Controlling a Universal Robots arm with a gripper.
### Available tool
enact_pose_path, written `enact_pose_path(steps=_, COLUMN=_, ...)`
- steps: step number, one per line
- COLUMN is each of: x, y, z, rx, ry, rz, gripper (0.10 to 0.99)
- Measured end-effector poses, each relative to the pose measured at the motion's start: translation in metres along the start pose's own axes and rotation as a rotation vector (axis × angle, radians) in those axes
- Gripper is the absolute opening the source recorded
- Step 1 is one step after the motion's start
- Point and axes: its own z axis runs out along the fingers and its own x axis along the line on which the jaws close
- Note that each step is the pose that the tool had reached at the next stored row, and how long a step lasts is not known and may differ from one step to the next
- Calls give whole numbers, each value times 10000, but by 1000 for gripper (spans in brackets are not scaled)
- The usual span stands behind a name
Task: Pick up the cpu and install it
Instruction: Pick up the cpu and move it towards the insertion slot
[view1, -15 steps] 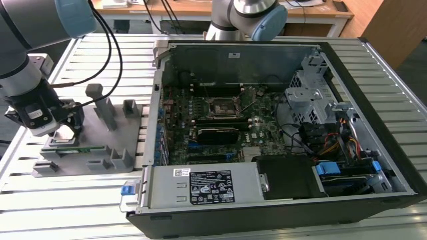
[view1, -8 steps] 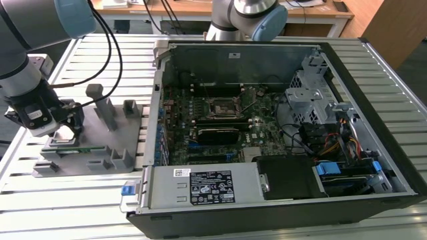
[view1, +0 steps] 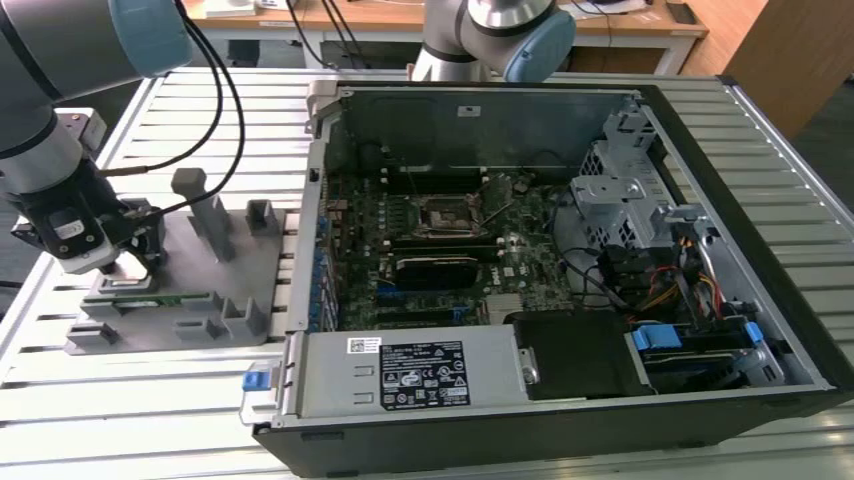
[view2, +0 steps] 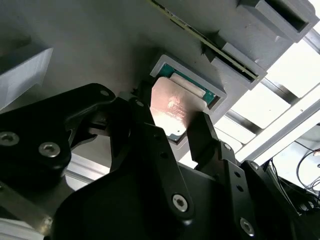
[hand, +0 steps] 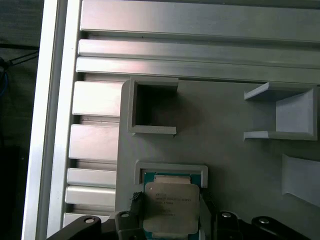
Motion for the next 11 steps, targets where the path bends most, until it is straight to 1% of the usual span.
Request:
enact_pose_path(steps=3, x=0, y=1, z=-27, rx=0, ry=0, rz=0, gripper=529)
enact_pose_path(steps=11, x=3, y=9, z=-145, rx=-1, ry=1, rz=0, gripper=529)
